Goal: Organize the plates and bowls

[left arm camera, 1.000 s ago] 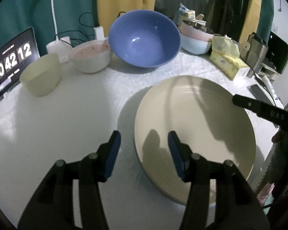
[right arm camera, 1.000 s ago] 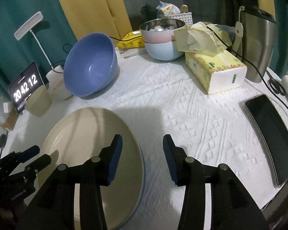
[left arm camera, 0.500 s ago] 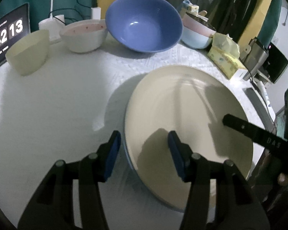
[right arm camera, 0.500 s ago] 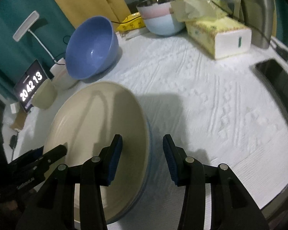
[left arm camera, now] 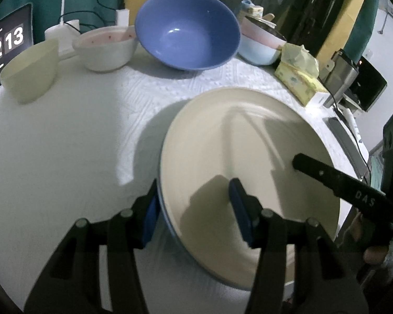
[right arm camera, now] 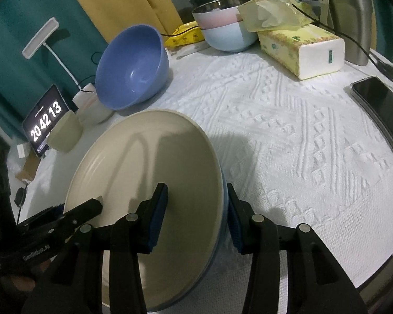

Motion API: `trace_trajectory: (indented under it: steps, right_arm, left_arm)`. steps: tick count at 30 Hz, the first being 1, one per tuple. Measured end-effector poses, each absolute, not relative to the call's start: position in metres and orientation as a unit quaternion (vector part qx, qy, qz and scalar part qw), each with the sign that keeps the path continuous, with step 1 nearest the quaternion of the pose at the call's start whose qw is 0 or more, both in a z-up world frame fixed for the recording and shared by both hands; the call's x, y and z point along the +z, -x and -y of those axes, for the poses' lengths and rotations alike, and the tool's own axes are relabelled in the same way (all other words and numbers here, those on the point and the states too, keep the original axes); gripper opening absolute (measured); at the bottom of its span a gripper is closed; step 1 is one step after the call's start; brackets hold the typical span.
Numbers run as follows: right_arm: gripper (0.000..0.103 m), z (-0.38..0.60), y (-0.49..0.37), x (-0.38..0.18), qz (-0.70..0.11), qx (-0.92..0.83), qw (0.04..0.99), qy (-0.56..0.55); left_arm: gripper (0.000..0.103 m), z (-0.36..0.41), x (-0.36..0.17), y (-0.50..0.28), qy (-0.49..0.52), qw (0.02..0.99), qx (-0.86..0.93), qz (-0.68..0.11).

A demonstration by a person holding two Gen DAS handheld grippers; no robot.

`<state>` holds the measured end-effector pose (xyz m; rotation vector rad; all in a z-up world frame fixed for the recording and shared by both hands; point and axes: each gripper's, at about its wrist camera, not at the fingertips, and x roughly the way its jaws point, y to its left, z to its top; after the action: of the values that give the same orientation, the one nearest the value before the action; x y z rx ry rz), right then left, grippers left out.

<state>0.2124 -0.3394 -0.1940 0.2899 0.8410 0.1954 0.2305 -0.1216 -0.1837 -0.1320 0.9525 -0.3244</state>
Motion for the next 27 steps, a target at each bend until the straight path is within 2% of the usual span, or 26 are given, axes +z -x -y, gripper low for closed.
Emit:
trace_trajectory:
  steps: [27]
  right_arm:
    - [0.045,0.288,-0.218,-0.159,-0.385,0.115,0.908,-0.115]
  left_arm:
    - [0.052,0.065,-0.155,-0.214,0.084,0.896,-0.125,-0.418]
